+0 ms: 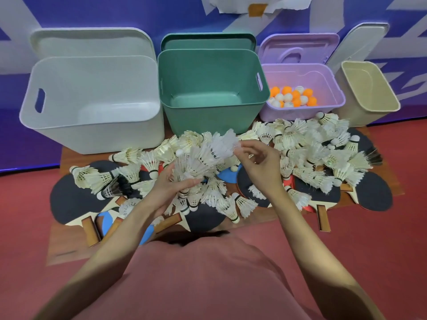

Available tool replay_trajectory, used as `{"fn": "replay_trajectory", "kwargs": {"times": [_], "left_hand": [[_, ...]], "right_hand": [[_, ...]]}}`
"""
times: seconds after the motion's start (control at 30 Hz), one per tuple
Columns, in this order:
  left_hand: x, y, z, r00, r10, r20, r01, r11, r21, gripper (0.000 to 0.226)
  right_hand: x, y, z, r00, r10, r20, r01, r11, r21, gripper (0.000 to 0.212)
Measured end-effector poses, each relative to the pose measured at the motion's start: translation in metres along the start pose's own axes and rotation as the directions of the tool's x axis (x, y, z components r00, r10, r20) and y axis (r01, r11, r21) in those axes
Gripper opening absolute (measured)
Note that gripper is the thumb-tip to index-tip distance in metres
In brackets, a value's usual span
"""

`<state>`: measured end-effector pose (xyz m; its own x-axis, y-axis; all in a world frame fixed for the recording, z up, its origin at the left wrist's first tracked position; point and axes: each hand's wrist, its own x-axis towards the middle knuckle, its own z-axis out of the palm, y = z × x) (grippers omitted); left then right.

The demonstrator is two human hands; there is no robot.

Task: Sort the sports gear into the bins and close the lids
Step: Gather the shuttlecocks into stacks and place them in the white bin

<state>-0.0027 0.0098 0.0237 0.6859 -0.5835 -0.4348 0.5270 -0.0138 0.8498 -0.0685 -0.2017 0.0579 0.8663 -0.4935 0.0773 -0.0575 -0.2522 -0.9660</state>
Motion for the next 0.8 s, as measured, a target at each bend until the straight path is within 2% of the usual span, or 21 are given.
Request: {"fn": "replay_trajectory", "kwargs": {"times": [0.1,0.17,0.27,0.33,0.37,0.43,0.5,0.53,0.63,0.67,0.77,0.8], "left_hand": [[0.000,0.003,-0.007,1.000,-0.007,0.003,0.007,0.999,-0.037,0.058],[0.000,0.005,-0.009,1.000,-0.021,-0.006,0.020,0.997,-0.078,0.056],[0.004,0.009,-0.013,0.998,-0.059,-0.015,0.056,0.990,-0.129,0.064],[0.007,0.010,-0.015,0.998,-0.069,-0.004,0.068,0.991,-0.119,0.067],[0.009,0.011,-0.015,0.997,-0.081,-0.005,0.080,0.990,-0.116,0.071],[0.012,0.013,-0.017,0.995,-0.101,-0.018,0.098,0.987,-0.127,0.079],[0.016,0.014,-0.018,0.993,-0.120,-0.020,0.115,0.982,-0.148,0.099],[0.017,0.015,-0.017,0.992,-0.128,-0.018,0.124,0.981,-0.146,0.105],[0.019,0.018,-0.014,0.993,-0.110,-0.033,0.104,0.986,-0.134,0.074],[0.020,0.020,-0.013,0.993,-0.110,-0.043,0.103,0.985,-0.140,0.071],[0.023,0.019,-0.013,0.995,-0.085,-0.045,0.077,0.985,-0.155,0.087],[0.023,0.019,-0.014,0.996,-0.071,-0.047,0.063,0.986,-0.154,0.085]], "right_hand": [[0.002,-0.012,0.006,1.000,-0.008,0.009,0.008,0.999,0.050,0.019],[0.005,-0.019,0.009,1.000,-0.011,-0.020,0.013,0.993,0.120,0.014],[0.014,-0.019,0.007,0.992,0.049,-0.119,-0.023,0.977,0.211,0.013],[0.025,-0.002,0.001,0.972,0.112,-0.209,-0.075,0.982,0.176,0.014],[0.032,0.012,-0.003,0.961,0.131,-0.244,-0.111,0.989,0.097,0.015],[0.052,0.049,-0.014,0.952,0.176,-0.252,-0.223,0.959,-0.175,0.020],[0.075,0.083,-0.029,0.942,0.257,-0.215,-0.329,0.832,-0.447,0.035],[0.087,0.096,-0.035,0.942,0.283,-0.181,-0.335,0.773,-0.539,0.043],[0.117,0.120,-0.050,0.948,0.313,-0.047,-0.251,0.654,-0.713,0.055],[0.125,0.125,-0.053,0.946,0.326,0.001,-0.207,0.603,-0.770,0.054],[0.140,0.134,-0.054,0.911,0.404,0.086,-0.091,0.398,-0.913,0.036],[0.141,0.134,-0.053,0.900,0.428,0.087,-0.075,0.347,-0.935,0.030]]}}
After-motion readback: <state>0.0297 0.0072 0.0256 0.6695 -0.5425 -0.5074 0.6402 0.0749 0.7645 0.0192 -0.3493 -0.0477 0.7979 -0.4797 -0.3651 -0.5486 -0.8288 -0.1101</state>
